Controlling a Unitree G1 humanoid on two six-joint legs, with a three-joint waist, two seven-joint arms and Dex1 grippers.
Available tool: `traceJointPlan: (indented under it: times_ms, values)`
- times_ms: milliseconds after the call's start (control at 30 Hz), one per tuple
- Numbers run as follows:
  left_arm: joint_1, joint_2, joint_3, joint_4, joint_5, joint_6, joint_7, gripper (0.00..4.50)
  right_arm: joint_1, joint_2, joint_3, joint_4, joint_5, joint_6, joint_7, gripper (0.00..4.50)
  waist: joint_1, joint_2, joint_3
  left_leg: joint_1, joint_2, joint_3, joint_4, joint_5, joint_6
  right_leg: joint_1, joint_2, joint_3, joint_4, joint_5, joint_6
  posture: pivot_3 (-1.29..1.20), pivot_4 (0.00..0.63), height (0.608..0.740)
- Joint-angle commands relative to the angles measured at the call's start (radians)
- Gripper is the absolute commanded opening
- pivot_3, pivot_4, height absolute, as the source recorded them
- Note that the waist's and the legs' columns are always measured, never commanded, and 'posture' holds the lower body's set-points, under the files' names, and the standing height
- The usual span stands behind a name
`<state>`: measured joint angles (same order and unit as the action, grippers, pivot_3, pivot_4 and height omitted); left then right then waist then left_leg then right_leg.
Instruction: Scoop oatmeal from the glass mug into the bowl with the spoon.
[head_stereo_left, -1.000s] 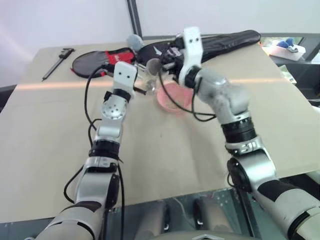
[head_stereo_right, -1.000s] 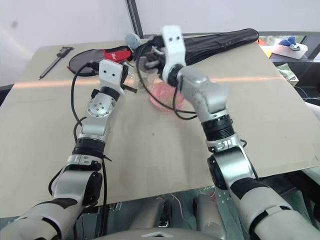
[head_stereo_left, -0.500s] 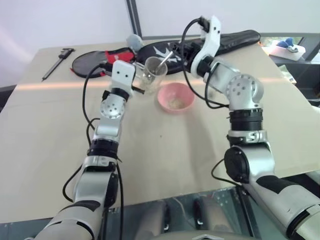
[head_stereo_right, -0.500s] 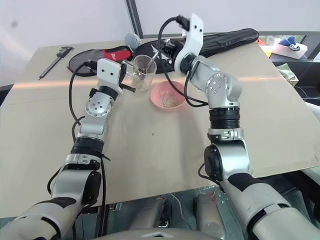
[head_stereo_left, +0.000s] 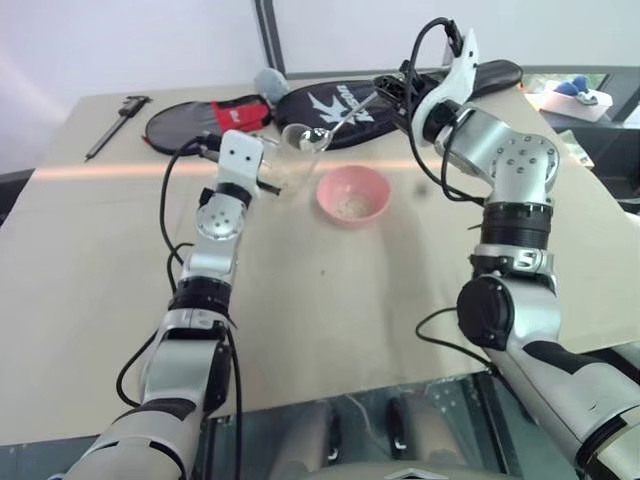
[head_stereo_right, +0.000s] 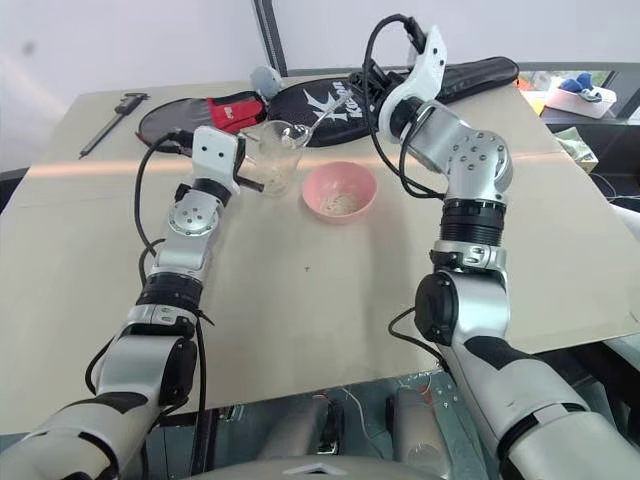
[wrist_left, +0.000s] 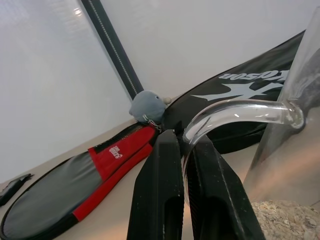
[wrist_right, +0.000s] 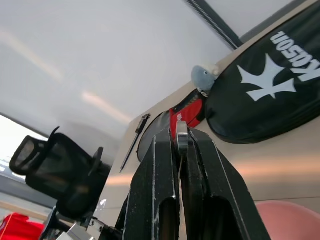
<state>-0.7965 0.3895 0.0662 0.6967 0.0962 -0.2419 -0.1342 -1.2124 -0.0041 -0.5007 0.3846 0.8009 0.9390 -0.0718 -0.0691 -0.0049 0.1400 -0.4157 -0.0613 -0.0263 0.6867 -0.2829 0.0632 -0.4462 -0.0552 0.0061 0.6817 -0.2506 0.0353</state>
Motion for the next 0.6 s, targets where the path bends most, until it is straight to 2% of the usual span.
traceJointPlan:
  times_ms: [33, 367, 600]
  values:
    - [-0.053, 0.008, 0.002, -0.018, 0.003, -0.049, 0.012, 0.02, -0.035, -0.007, -0.042, -0.015, 0.062, 0.010, -0.048, 0.00, 0.001, 0.000, 0.000, 0.000, 0.000, 0.000, 0.000, 0.000, 0.000, 0.000, 0.000, 0.000, 0.000, 0.000, 0.000, 0.00, 0.150, 0.740]
    - [-0.066, 0.015, -0.007, 0.009, 0.011, -0.048, 0.016, 0.02, -0.022, -0.057, -0.128, -0.054, 0.212, 0.074, -0.150, 0.00, 0.001, 0.000, 0.000, 0.000, 0.000, 0.000, 0.000, 0.000, 0.000, 0.000, 0.000, 0.000, 0.000, 0.000, 0.000, 0.00, 0.150, 0.740]
    - [-0.083, 0.017, -0.011, 0.040, 0.011, -0.047, 0.025, 0.02, 0.046, -0.101, -0.121, -0.139, 0.280, 0.130, -0.187, 0.00, 0.002, 0.000, 0.000, 0.000, 0.000, 0.000, 0.000, 0.000, 0.000, 0.000, 0.000, 0.001, 0.000, 0.000, 0.000, 0.00, 0.150, 0.740]
